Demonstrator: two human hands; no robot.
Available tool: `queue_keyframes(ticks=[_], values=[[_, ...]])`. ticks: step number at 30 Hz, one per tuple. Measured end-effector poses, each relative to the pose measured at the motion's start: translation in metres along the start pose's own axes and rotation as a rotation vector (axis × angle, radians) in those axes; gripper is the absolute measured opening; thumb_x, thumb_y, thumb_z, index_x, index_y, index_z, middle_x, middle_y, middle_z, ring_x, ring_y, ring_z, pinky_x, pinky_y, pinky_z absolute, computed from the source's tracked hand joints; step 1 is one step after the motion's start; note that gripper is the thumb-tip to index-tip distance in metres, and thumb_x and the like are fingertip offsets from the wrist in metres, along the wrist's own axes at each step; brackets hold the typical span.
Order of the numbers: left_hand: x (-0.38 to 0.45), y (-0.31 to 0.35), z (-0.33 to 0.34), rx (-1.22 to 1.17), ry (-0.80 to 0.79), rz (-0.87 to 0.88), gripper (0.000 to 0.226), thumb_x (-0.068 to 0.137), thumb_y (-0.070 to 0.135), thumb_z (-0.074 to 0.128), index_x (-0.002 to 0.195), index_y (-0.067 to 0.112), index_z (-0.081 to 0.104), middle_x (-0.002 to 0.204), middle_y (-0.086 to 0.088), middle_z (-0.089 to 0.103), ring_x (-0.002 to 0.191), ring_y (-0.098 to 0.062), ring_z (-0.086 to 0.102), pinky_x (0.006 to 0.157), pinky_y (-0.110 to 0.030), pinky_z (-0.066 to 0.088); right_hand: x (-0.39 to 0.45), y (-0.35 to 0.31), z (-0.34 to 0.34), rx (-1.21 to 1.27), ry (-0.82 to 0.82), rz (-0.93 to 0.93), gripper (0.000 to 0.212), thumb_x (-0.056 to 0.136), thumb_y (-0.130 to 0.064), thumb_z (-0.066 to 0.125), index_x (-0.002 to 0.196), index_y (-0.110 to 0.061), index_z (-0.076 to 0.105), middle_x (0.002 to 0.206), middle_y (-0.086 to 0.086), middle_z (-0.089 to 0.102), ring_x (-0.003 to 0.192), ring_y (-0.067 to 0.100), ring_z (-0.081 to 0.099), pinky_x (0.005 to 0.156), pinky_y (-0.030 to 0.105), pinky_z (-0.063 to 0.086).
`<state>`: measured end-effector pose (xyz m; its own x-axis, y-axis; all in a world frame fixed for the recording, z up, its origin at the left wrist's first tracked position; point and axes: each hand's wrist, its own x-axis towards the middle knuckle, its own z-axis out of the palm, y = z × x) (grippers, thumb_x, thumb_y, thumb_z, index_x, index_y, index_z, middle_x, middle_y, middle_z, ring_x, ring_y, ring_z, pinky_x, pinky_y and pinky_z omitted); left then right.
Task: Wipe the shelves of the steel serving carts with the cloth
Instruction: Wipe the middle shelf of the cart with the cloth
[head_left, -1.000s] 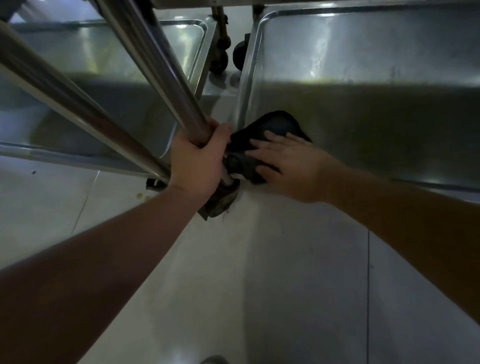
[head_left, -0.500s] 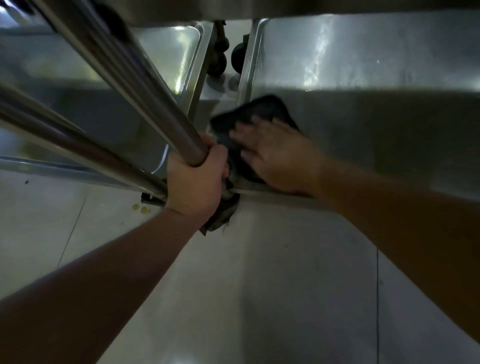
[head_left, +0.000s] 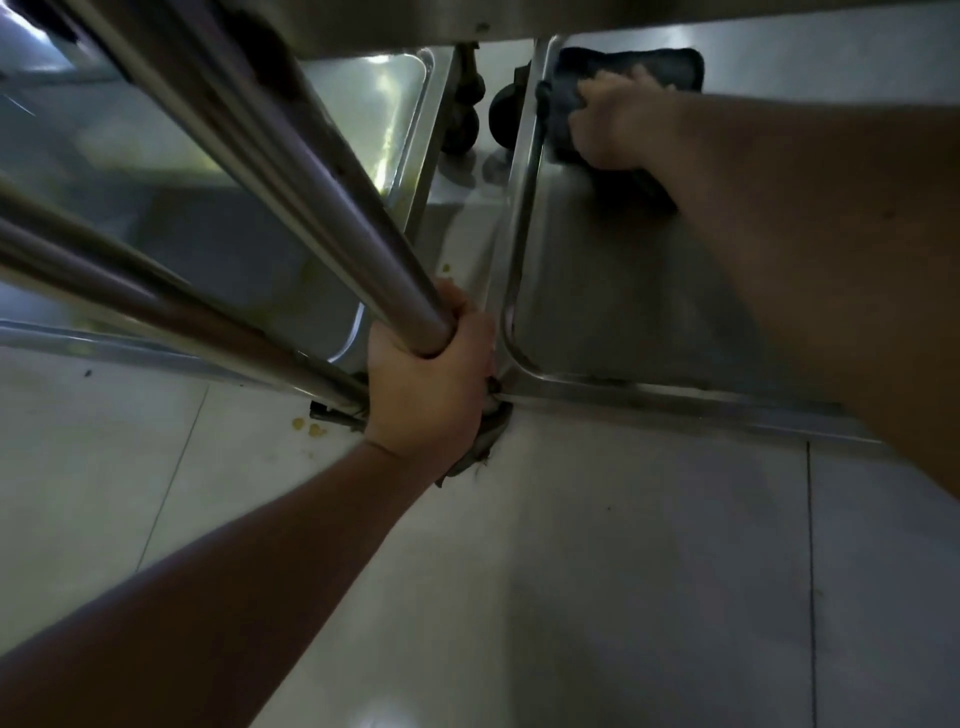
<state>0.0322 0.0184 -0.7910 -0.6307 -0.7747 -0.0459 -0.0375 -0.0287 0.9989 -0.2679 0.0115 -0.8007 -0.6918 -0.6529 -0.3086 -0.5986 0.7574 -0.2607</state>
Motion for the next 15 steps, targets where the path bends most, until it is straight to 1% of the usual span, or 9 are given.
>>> queue_keyframes(ticks=[3, 6, 8, 10, 13, 15], values=[[0.000, -0.001, -0.002, -0.020, -0.016, -0.010, 0.034, 0.093, -0.010, 0.055, 0.070, 0.014, 0.047, 0.053, 0.002, 0.043, 0.046, -0.013, 0.043, 0.044, -0.028, 0.037, -0.003, -0.021, 0.003, -0.071, -0.030, -0.061, 0.058, 0.109, -0.031, 0.029, 0.165, -0.022, 0.017, 0.173, 0.001, 0.005, 0.158, 0.033, -0.004, 0.125, 0.061, 0.002], [-0.002, 0.000, 0.000, -0.006, -0.002, -0.007, 0.032, 0.094, -0.012, 0.055, 0.071, 0.009, 0.046, 0.053, -0.001, 0.042, 0.045, -0.012, 0.044, 0.045, -0.025, 0.040, -0.024, -0.024, 0.018, -0.065, 0.032, -0.131, 0.058, 0.108, -0.038, 0.029, 0.162, -0.018, 0.025, 0.172, 0.005, 0.015, 0.158, 0.034, 0.002, 0.125, 0.060, 0.004], [-0.003, 0.000, 0.002, 0.037, 0.048, 0.000, 0.028, 0.095, -0.012, 0.057, 0.073, 0.005, 0.050, 0.056, -0.009, 0.043, 0.045, -0.011, 0.047, 0.046, -0.023, 0.043, -0.046, -0.021, 0.032, -0.016, 0.059, -0.156, 0.062, 0.106, -0.045, 0.027, 0.162, -0.019, 0.025, 0.171, 0.002, 0.017, 0.159, 0.031, 0.005, 0.126, 0.056, 0.004], [-0.004, 0.001, 0.003, 0.046, 0.065, 0.022, 0.026, 0.095, -0.012, 0.058, 0.074, 0.003, 0.052, 0.059, -0.015, 0.044, 0.046, -0.011, 0.046, 0.046, -0.022, 0.043, -0.069, -0.020, 0.045, 0.014, 0.045, -0.194, 0.063, 0.106, -0.048, 0.027, 0.163, -0.023, 0.023, 0.172, -0.002, 0.015, 0.159, 0.026, 0.003, 0.127, 0.053, 0.002], [-0.004, 0.002, 0.003, 0.071, 0.036, 0.051, 0.028, 0.092, -0.014, 0.057, 0.073, 0.004, 0.050, 0.059, -0.015, 0.044, 0.047, -0.011, 0.045, 0.046, -0.023, 0.041, -0.117, -0.019, 0.064, 0.017, 0.037, -0.277, 0.061, 0.106, -0.048, 0.031, 0.162, -0.025, 0.026, 0.171, -0.005, 0.019, 0.159, 0.023, 0.006, 0.127, 0.050, 0.003], [-0.003, 0.001, 0.005, 0.047, 0.063, 0.046, 0.031, 0.090, -0.018, 0.056, 0.070, 0.006, 0.049, 0.056, -0.011, 0.043, 0.047, -0.009, 0.047, 0.048, -0.021, 0.041, -0.159, -0.014, 0.075, -0.006, 0.013, -0.378, 0.059, 0.106, -0.048, 0.034, 0.162, -0.029, 0.029, 0.170, -0.009, 0.021, 0.159, 0.019, 0.006, 0.126, 0.046, 0.004]])
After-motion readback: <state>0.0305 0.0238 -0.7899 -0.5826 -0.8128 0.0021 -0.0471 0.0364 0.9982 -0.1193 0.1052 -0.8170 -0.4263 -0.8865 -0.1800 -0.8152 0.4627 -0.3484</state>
